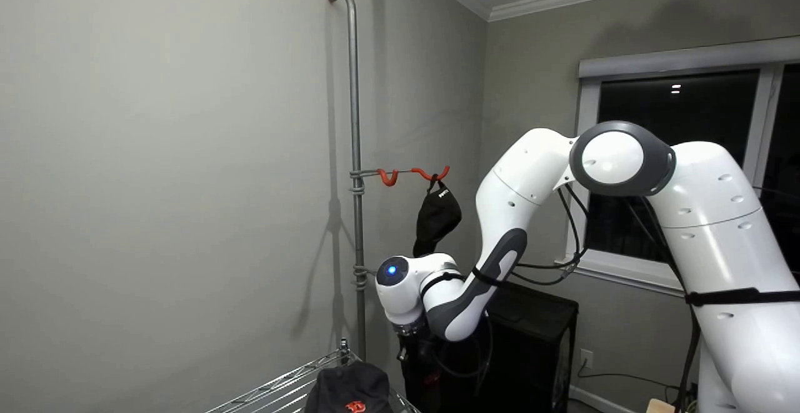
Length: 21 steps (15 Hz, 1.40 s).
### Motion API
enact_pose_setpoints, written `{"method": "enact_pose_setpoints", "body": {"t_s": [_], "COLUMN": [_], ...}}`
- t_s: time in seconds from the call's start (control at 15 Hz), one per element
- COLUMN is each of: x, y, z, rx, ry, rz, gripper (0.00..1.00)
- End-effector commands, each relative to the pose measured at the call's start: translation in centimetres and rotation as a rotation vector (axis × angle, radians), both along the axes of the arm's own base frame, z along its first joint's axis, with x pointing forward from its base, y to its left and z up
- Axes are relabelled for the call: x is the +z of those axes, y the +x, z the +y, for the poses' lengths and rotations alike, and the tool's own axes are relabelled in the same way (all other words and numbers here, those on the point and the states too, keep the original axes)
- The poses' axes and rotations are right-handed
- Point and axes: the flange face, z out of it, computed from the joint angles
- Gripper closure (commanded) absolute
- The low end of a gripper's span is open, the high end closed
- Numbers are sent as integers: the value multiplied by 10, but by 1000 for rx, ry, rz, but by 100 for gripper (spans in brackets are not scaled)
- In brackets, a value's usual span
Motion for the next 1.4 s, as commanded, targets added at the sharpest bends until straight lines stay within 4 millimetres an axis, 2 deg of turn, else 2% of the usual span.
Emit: {"method": "enact_pose_setpoints", "body": {"t_s": [0.0, 0.07, 0.2, 0.4, 0.53, 0.87, 1.07, 1.33], "x": [3, 5, 7, 13, 26, 68, 80, 74], "y": [-2, -2, -1, -1, -4, -16, -20, -18], "z": [-3, -4, -5, 0, 13, 64, 88, 117], "rx": [3, 0, -13, -3, 25, 131, 171, 208], "ry": [19, 18, 20, 18, 12, 16, 39, 97], "rz": [21, 23, 18, 8, -16, -89, -118, -136], "gripper": [99, 72, 67, 47, 36, 4, 0, 0]}}
